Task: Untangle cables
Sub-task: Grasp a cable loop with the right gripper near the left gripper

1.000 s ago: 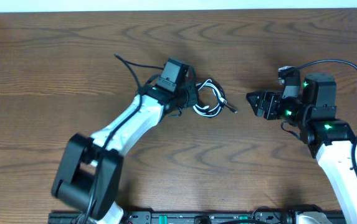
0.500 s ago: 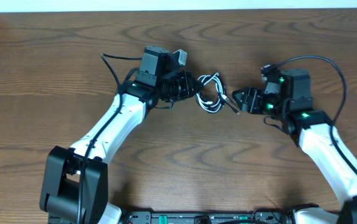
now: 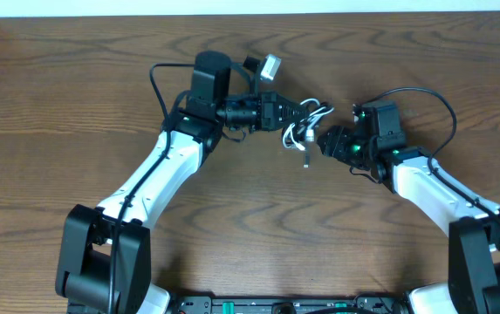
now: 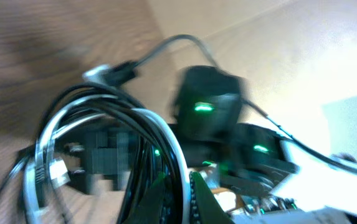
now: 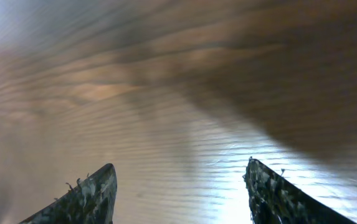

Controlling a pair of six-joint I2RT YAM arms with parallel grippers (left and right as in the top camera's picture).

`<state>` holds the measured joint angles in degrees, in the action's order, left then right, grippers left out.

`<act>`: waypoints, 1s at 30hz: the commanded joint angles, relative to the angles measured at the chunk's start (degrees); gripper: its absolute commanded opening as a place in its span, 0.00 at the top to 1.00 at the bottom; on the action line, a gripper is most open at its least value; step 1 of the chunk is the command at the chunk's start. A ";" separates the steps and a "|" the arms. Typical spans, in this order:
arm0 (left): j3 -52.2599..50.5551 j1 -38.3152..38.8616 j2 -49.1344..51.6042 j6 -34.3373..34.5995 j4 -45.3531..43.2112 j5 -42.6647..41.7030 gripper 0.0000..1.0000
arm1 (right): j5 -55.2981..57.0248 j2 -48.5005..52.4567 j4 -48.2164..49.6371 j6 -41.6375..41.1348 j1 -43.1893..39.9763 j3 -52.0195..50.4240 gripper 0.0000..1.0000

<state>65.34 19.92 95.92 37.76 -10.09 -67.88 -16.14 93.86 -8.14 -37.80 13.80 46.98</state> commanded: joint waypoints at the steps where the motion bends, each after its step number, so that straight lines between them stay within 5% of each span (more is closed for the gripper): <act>1: 0.70 -1.42 -0.46 4.92 -4.90 -11.58 0.93 | 4.22 1.05 0.00 -2.40 0.11 0.96 0.37; 11: 0.68 -3.02 -0.46 5.84 -6.34 -15.21 0.92 | 3.19 -3.28 -3.10 4.50 -1.95 1.03 0.33; 18: 0.68 -4.50 -0.46 14.71 -6.32 -5.35 0.93 | -8.31 -14.80 -4.72 10.64 -7.13 1.03 0.30; 23: 0.68 -4.48 -0.46 24.46 -6.34 0.92 0.93 | -17.07 -18.86 -1.60 6.69 -7.56 1.03 0.31; 30: 0.68 -4.48 -0.46 25.38 -6.32 0.11 0.92 | -18.12 -17.33 3.93 -5.66 -4.22 1.03 0.26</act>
<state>65.34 15.75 95.92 61.17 -16.05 -67.90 -31.79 75.53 -5.58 -36.77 8.05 47.20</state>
